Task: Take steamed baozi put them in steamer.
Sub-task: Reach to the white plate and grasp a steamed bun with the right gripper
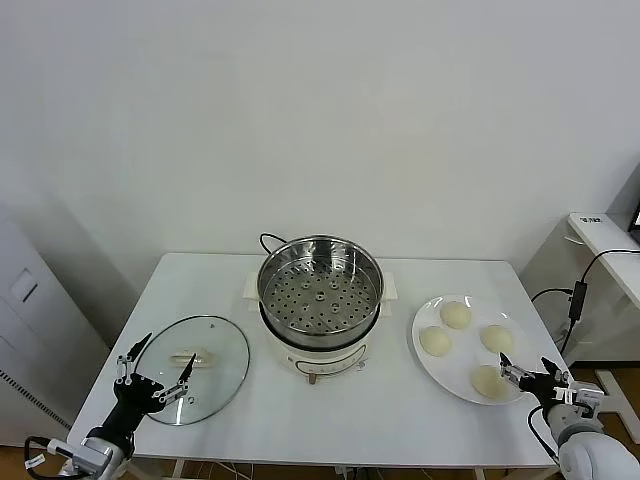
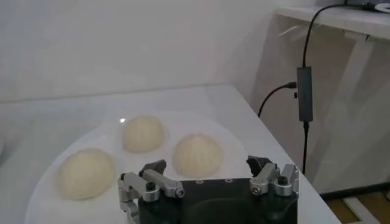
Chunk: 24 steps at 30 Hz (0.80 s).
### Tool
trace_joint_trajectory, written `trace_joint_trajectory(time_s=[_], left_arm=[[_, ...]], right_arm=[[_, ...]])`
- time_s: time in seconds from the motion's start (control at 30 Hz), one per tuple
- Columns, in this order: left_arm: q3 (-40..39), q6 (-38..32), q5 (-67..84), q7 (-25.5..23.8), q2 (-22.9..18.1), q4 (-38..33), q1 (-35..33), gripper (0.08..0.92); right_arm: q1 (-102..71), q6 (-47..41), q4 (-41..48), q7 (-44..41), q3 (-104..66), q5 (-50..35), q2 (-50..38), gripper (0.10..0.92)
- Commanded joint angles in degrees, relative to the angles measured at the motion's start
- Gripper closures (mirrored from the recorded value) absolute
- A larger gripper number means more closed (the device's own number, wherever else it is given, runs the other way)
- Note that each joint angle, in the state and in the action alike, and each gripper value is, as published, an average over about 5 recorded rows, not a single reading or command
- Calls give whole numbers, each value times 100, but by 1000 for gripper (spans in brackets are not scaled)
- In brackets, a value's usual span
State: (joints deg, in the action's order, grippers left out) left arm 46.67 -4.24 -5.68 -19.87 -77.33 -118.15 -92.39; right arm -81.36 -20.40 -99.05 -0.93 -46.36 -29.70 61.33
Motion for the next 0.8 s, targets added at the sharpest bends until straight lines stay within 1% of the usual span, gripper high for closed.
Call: trace_joint_trajectory(time_s=[0.03, 0.07, 0.13, 0.23, 0.3, 0.4, 0.5, 0.6, 0.7, 0.8], left_arm=[[13, -25, 2, 40, -63, -82, -60, 177], [13, -30, 1, 41, -76, -98, -76, 177], [11, -48, -5, 46, -120, -145, -126, 177], [5, -121, -45, 47, -189, -140, -159, 177], [-2, -179, -72, 47, -235, -93, -147, 177], [-10, -225, -81, 47, -263, -22, -108, 177], [9, -236, -68, 55, -246, 27, -47, 177], [50, -227, -52, 72, -204, 70, 21, 177], [77, -199, -43, 106, -182, 95, 94, 177], [59, -142, -45, 164, -190, 101, 165, 177]], right_arm=[[0, 312, 135, -1041, 35, 159, -856, 203], [12, 398, 197, -1261, 30, 227, -1012, 203], [82, 725, 422, -2011, 29, 498, -1612, 203], [544, 1308, 917, -3019, 199, 1204, -2484, 203], [1123, 1700, 1343, -3700, 480, 1817, -2962, 203], [2246, 1987, 1842, -4576, 1202, 2546, -3432, 203], [3692, 1975, 2152, -5256, 2515, 3016, -3741, 203], [5438, 1872, 2475, -5828, 4258, 3336, -3867, 203], [7066, 1783, 2820, -6297, 6000, 3593, -3788, 203], [8348, 1667, 3189, -6679, 7455, 3737, -3517, 203]])
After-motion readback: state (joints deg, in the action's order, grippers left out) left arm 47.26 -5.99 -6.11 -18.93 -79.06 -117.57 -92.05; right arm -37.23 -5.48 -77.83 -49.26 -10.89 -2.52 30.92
